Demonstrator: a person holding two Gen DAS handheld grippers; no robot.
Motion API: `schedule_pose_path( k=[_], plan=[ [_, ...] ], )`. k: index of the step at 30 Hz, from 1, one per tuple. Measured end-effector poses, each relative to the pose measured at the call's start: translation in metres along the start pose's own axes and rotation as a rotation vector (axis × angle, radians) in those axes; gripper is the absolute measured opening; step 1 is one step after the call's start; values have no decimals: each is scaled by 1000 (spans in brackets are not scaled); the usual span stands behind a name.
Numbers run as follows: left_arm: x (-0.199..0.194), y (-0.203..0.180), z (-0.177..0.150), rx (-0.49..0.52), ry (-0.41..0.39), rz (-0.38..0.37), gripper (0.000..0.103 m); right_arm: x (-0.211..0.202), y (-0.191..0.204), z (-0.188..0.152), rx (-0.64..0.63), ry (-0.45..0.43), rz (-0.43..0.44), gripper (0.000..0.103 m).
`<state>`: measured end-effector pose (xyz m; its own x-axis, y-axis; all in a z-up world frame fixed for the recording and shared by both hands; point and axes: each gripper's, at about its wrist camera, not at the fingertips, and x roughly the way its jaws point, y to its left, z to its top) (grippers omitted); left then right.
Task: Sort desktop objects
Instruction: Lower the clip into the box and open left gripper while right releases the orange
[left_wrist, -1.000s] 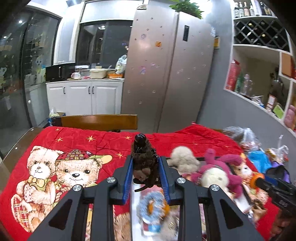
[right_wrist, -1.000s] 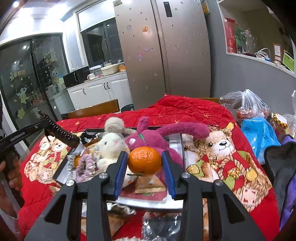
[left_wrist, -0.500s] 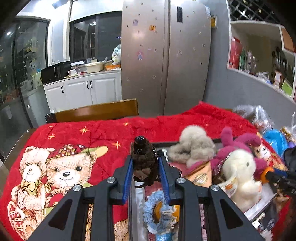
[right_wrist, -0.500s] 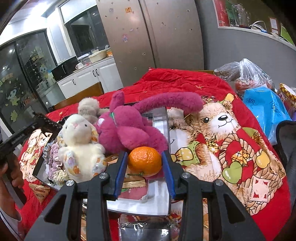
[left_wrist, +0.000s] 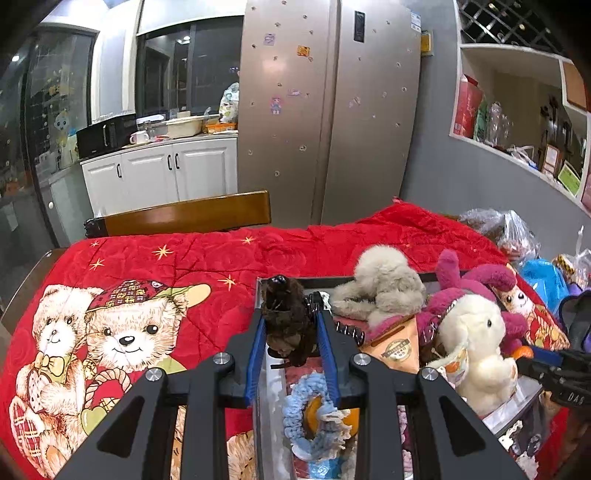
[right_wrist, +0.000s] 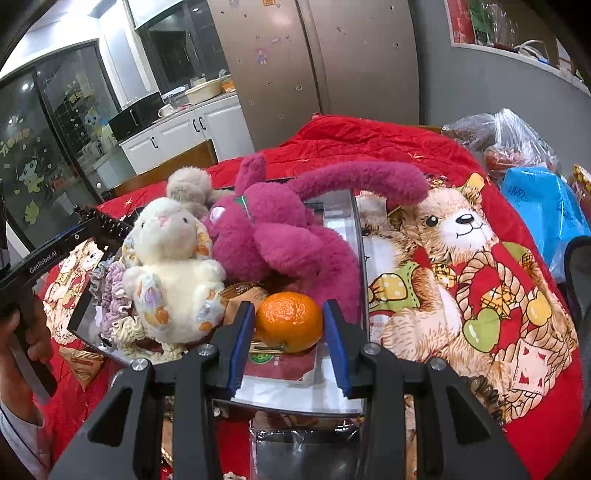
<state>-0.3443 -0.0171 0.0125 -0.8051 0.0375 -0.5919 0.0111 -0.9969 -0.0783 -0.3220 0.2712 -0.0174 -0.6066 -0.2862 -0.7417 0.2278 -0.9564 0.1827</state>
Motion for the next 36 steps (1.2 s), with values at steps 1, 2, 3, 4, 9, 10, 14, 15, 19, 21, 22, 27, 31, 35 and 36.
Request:
schedule_pose_path(
  k=[1, 2, 3, 4, 9, 10, 14, 15, 19, 21, 22, 27, 31, 35, 36],
  plan=[
    [-1, 0, 0, -2, -2, 0, 28, 1, 0, 0, 2, 2, 2, 39],
    [-1, 0, 1, 1, 1, 0, 28, 2, -1, 0, 10, 3, 7, 39],
    [-1, -1, 1, 3, 2, 2, 28, 3, -1, 0, 14, 3, 10, 39],
    [-1, -1, 1, 4, 1, 4, 28, 3, -2, 0, 19, 2, 14, 39],
    [0, -3, 1, 5, 9, -5, 28, 3, -2, 0, 34, 2, 19, 39],
    [0, -4, 1, 8, 11, -7, 28, 3, -1, 0, 30, 1, 13, 39],
    [0, -3, 1, 0, 14, -16, 29, 3, 4, 0, 26, 4, 3, 41],
    [-2, -3, 1, -4, 6, -3, 30, 3, 5, 0, 23, 3, 1, 41],
    [-14, -2, 5, -15, -55, 16, 76, 0, 6, 0, 28, -1, 14, 60],
    [-21, 1, 7, -36, -89, -4, 79, -7, 9, 1, 26, -34, 12, 74],
    [-24, 4, 8, -50, -103, -15, 84, -11, 11, 2, 18, -50, 12, 82],
    [-28, 14, 12, -106, -110, -64, 86, -27, 20, 5, -7, -115, 5, 98],
    [-29, 16, 15, -99, -114, -51, 86, -32, 22, 7, -13, -129, -8, 100],
    [-29, 20, 16, -101, -112, -48, 86, -31, 20, 9, -5, -121, -6, 100],
    [-29, 20, 16, -103, -109, -48, 86, -30, 18, 9, -2, -119, -7, 100]
  ],
)
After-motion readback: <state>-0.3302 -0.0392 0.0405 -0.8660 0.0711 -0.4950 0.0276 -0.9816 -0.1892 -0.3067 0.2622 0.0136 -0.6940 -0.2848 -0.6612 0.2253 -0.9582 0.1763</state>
